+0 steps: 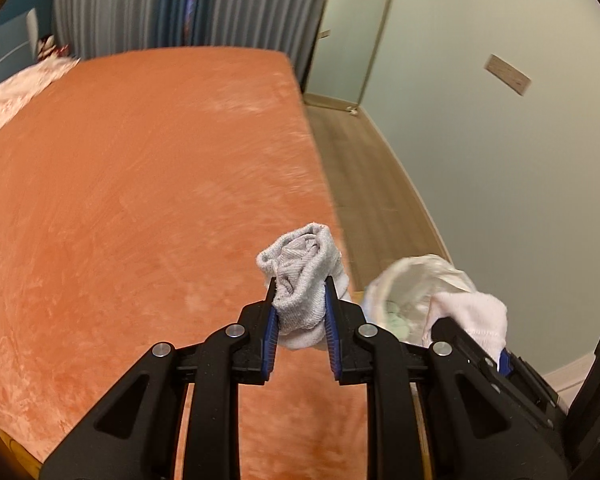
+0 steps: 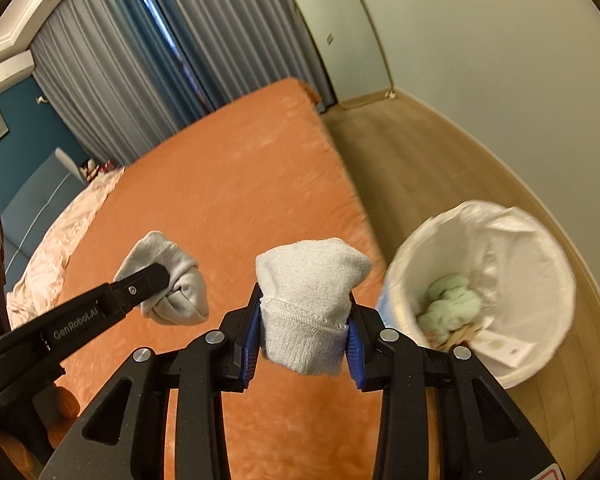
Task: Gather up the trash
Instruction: 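Carry both socks over the wastebasket and open both grippers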
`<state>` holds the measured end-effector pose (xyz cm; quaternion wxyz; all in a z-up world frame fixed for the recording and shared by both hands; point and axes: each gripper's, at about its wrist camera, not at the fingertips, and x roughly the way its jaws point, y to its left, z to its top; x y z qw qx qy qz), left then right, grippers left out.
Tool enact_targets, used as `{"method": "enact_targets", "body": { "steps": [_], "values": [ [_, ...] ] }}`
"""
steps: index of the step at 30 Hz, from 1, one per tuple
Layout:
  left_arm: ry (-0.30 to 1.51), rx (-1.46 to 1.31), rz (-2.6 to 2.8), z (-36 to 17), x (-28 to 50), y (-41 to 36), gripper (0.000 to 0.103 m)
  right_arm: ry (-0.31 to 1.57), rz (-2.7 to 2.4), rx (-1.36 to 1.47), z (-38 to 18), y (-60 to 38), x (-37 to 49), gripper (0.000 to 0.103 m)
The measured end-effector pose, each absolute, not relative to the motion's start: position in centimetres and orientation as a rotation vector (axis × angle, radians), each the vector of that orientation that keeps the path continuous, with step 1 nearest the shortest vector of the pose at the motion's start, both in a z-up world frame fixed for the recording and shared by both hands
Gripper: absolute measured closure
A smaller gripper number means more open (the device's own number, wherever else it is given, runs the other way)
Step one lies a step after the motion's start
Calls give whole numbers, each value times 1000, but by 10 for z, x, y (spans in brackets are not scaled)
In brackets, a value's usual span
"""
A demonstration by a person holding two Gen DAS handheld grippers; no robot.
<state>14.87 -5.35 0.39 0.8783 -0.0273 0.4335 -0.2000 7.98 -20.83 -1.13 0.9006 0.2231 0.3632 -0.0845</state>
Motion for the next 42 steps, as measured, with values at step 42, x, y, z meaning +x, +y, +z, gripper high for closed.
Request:
{"method": "enact_targets", "body": {
  "steps": [42],
  "values": [
    [937,80,-607,-5,121,-219,66,717,-410,561,-19,-340,24,68]
  ]
}}
